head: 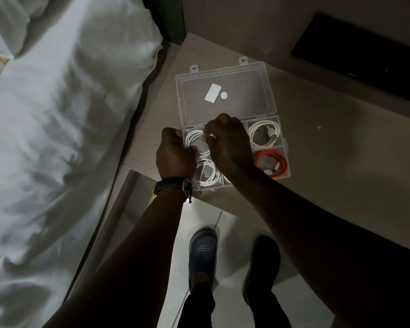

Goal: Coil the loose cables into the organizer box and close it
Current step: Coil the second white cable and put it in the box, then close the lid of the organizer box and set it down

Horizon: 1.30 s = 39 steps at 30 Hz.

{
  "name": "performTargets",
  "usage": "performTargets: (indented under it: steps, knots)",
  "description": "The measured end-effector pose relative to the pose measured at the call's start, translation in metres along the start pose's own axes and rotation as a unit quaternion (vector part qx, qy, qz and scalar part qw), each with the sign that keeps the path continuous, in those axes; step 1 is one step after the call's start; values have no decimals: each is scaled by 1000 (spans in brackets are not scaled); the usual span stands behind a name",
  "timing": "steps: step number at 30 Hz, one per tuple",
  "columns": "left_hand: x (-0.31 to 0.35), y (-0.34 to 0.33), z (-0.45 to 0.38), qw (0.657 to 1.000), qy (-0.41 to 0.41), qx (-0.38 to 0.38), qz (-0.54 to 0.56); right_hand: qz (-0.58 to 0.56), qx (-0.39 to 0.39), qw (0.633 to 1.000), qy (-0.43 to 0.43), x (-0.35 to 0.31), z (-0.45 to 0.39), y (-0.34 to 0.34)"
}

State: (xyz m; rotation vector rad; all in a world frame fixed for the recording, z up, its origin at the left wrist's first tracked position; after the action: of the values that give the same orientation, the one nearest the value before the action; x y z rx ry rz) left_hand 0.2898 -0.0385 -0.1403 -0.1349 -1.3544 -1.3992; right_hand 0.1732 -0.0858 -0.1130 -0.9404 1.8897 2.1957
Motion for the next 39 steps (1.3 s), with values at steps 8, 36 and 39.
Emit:
performTargets:
  steps: [8,36,39]
  knots:
    - [3,1,1,1000,-17,-5,-13,36,-84,990,110,6,16,6]
    - [-4,11,-19,979,60,-104,163,101,-108,968,205,24,-7,26]
    - [-2,15,-27,963,94,-108,230,-64,14,992,111,41,-11,48]
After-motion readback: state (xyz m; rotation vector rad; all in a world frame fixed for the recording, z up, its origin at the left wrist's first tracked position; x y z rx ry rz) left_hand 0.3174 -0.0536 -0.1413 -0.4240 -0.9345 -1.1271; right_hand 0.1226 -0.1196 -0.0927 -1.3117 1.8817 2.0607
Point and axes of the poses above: each hand's wrist, its own z-axis away from the middle knuckle, its own y-axis out of the back of the hand, x = y × z, the point moved 2 cm from there along -z, towards the middle knuckle, and after that the axes turned 3 degrees about -x, right-handed, at the moved point
